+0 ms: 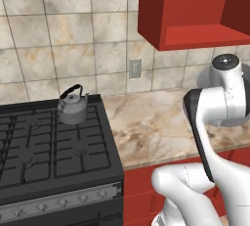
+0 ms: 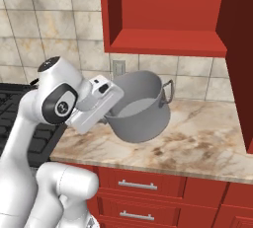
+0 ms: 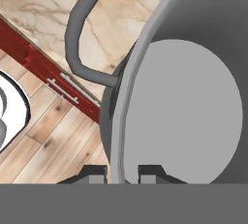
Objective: Pick the kettle from the cabinet and place it on a stove burner. Then pick the pot from the counter and place it on another stove burner. Finally, turn both burners on.
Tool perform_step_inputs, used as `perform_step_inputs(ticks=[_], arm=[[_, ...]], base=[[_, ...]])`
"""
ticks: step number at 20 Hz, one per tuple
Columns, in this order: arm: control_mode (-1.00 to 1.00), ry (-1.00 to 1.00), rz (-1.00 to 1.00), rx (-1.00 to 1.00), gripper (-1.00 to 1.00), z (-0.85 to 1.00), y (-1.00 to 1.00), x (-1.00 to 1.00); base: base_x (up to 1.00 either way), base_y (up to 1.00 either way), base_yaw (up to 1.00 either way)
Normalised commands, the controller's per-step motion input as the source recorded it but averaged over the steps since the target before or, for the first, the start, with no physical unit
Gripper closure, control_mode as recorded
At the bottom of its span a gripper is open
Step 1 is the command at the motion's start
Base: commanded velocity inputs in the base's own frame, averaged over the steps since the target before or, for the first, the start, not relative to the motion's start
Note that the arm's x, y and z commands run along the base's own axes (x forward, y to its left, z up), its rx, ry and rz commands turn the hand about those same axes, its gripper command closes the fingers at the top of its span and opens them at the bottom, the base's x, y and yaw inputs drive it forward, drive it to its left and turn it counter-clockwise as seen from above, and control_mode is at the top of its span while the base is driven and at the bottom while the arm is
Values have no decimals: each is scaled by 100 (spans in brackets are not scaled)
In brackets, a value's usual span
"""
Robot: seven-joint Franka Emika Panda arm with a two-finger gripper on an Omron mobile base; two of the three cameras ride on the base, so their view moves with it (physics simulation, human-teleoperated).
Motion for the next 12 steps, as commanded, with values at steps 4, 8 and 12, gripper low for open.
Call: perform_step_inputs(ticks=[4,8,12], arm=[[-100,10,0,-3,100,21,27,-33],[-100,24,0,0,100,4,28,-5],[-100,4,1,0,100,-2,6,0]], base=[[0,0,0],[0,0,0],[0,0,0]])
